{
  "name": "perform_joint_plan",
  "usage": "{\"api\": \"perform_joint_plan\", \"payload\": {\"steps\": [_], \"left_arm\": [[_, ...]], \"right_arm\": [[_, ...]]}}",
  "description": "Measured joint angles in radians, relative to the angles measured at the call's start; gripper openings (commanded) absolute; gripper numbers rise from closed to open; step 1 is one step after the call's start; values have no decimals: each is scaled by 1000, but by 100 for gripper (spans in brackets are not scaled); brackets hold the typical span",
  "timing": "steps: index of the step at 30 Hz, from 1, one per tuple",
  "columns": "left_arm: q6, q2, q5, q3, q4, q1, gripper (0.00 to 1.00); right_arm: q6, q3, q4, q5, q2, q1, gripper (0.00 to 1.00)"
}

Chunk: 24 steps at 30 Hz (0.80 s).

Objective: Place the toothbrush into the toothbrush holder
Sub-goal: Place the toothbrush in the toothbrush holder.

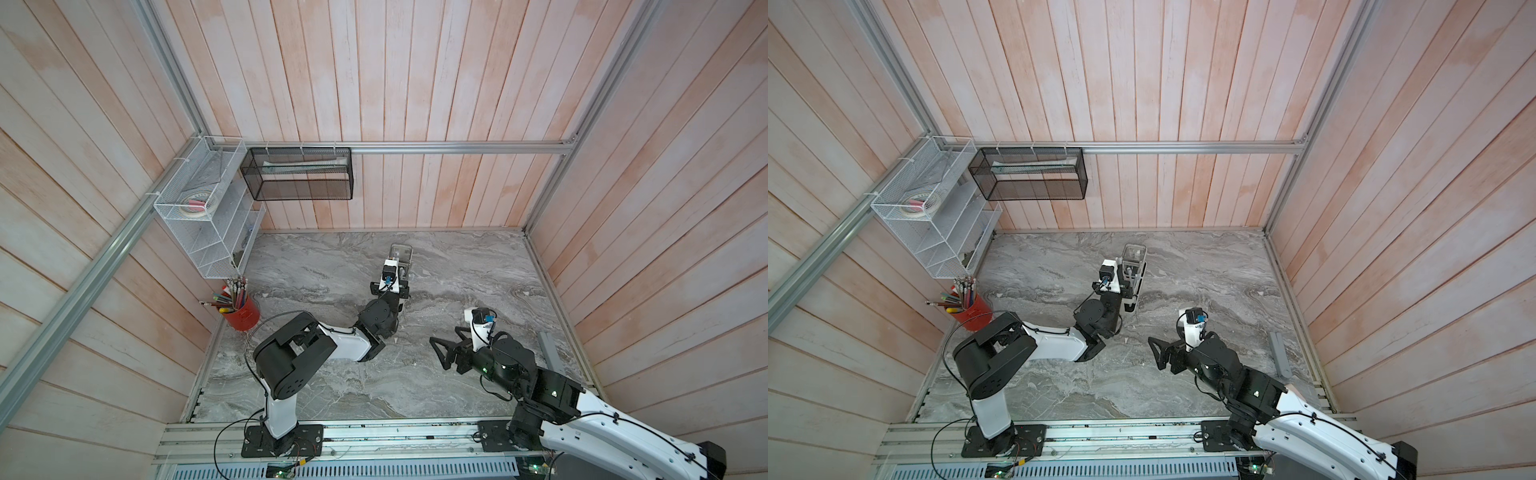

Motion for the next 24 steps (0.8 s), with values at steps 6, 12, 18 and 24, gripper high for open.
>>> {"api": "perform_joint_plan", "payload": {"steps": [6,12,18,24], "left_arm": [[-13,7,0,-2,0,0,9],[-28,11,-1,-2,-18,0,22],[-31,11,-2,-2,-30,0,28],[-36,10,0,-2,-46,0,41]], "right_arm": [[0,0,0,-7,3,-2,98],[0,0,1,-10,3,-5,98],[0,0,3,-15,3,-5,98],[0,0,3,-19,-2,-5,98]]}}
